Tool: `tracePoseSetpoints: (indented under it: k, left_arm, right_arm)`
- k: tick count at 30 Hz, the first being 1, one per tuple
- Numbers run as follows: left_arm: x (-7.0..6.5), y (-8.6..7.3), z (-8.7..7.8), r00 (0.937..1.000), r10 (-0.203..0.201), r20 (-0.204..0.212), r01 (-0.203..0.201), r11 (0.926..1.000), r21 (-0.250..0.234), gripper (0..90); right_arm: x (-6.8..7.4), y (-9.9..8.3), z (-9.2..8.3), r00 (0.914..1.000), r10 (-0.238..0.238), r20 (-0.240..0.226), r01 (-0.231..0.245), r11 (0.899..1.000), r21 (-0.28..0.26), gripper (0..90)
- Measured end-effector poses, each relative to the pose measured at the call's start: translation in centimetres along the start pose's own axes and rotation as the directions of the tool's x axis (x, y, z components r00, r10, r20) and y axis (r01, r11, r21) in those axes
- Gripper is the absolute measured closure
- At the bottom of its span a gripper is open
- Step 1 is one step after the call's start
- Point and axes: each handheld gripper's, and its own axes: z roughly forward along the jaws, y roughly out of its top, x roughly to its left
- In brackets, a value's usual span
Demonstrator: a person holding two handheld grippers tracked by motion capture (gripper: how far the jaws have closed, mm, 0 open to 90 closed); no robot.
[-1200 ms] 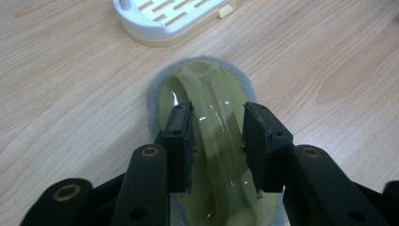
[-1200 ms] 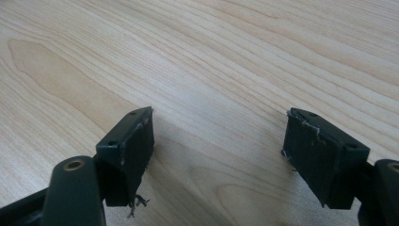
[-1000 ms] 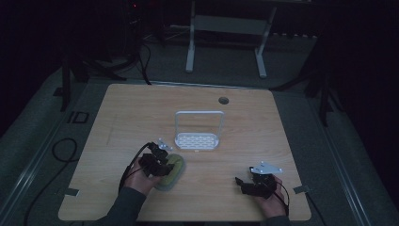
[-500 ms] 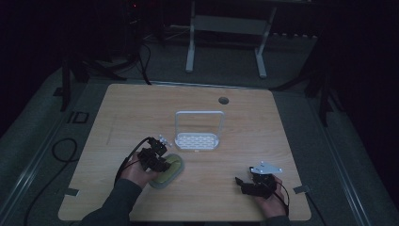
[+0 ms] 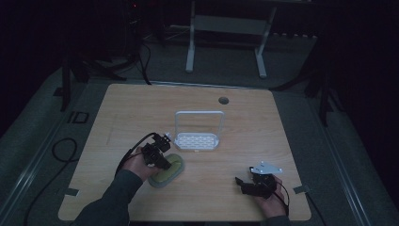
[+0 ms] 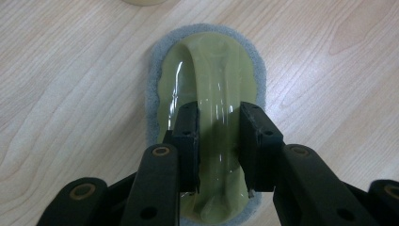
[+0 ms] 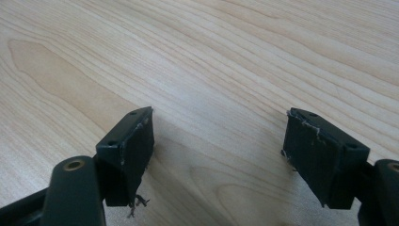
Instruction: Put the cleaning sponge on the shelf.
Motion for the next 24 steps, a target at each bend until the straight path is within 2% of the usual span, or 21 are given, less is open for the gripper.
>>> tracePoseSetpoints:
  k: [13,24]
  left_arm:
    - [0.1,1.1,0.1,0.9991,0.038,0.02,-0.039,0.9956,0.084,70.5]
    - [-0.2,1.6,0.1,0.9964,0.08,0.028,-0.083,0.9907,0.108,71.9]
  right_arm:
    - [0.0,0.0,0.0,1.0,0.0,0.0,0.0,1.0,0.0,24.5]
    - [0.0,0.0,0.0,1.0,0.0,0.0,0.0,1.0,0.0,24.5]
